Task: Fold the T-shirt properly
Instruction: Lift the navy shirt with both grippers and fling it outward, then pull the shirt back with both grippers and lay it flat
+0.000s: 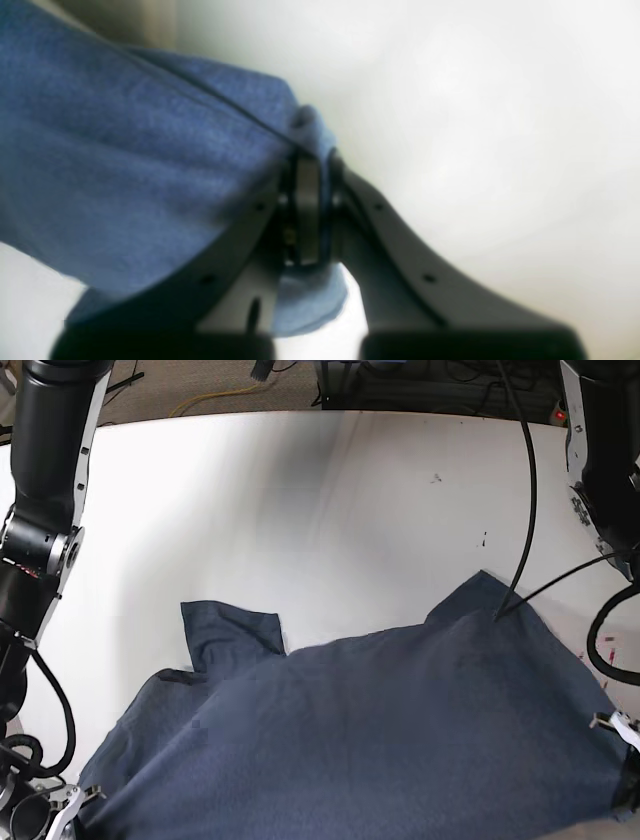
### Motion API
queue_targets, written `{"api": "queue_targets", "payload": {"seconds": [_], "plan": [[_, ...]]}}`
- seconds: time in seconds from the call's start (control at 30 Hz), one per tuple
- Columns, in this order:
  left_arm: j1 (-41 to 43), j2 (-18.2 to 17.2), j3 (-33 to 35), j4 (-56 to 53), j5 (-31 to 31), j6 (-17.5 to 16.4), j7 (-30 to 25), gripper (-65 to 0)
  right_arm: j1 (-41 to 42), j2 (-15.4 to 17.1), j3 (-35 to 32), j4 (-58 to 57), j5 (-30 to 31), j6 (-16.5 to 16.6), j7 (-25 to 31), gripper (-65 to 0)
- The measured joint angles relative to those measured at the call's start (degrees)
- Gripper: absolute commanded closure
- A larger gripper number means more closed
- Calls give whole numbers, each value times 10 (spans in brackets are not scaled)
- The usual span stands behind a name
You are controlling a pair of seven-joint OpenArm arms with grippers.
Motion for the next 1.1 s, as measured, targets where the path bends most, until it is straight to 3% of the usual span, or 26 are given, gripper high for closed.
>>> {"api": "queue_targets", "payload": {"seconds": [0.17, 0.43, 0.67, 0.77, 0.97, 1.1], "plan": [[-72, -14, 1, 0, 2, 0, -2, 0, 53, 1, -24, -3, -3, 0, -1, 0], [-109, -35, 28, 2, 5, 0, 13, 0, 74, 4, -27, 7, 2, -1, -28, 0], [-25, -28, 29, 5, 2, 0, 19, 0, -48, 18, 26, 68, -5, -3, -38, 0], [20, -28, 22, 14, -28, 0, 27, 0, -113, 17, 51, 101, -8, -4, -62, 0], [114, -14, -18, 29, -64, 0, 45, 0, -240, 9, 111, 156, -7, -2, -64, 0], [200, -5, -45, 45, -103, 0, 41, 0, -326, -14, 147, 196, -8, -5, -63, 0]]}}
